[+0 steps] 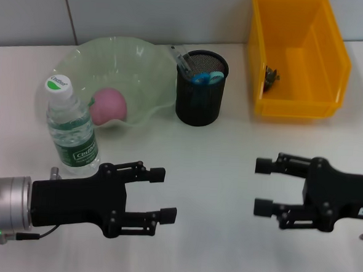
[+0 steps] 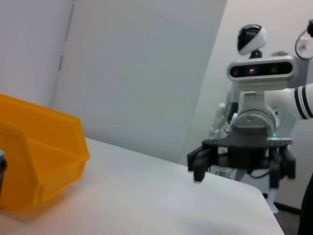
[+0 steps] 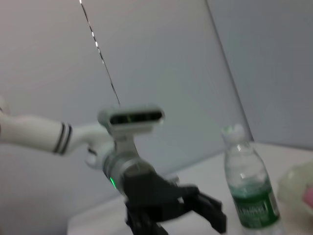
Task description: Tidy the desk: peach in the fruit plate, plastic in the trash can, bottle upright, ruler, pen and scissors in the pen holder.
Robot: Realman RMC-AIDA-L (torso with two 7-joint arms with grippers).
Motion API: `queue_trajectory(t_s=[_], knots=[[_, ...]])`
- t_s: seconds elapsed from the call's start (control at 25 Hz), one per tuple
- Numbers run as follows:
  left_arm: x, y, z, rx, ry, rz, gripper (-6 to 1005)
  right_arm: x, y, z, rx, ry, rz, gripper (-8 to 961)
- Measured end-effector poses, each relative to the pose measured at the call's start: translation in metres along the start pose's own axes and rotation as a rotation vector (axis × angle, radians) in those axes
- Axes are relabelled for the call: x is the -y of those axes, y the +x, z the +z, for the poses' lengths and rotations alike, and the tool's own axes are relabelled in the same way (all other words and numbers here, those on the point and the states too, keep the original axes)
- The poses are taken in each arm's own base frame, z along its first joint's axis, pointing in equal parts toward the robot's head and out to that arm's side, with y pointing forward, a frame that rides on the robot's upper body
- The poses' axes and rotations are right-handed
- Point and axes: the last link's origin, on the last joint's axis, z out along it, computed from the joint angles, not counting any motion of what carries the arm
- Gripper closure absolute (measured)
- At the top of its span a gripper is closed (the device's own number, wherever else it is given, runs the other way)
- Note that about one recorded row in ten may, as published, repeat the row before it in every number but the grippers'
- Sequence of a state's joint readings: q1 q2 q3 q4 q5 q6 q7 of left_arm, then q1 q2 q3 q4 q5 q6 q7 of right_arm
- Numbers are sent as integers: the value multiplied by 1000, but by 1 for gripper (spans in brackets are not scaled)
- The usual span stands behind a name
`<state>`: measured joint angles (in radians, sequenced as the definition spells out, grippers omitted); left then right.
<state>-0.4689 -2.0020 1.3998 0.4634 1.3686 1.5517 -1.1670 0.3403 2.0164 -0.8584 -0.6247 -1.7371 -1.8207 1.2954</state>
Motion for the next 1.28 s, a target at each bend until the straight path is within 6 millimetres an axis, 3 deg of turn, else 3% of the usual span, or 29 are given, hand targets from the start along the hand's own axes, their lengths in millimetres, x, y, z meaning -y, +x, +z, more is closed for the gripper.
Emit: queue_trajectory(t_s=[0.12,0.52,1.28], knots=[[-1,0,0,7,-2,25,205,0,15,4,-40,28,-43,128],[-2,-2,-2,21,-4,71,205,-1,31,11,-43,47,-100,128],[3,-1,-11,59,7,76,205,3,28,13,-52,50,-110,128]])
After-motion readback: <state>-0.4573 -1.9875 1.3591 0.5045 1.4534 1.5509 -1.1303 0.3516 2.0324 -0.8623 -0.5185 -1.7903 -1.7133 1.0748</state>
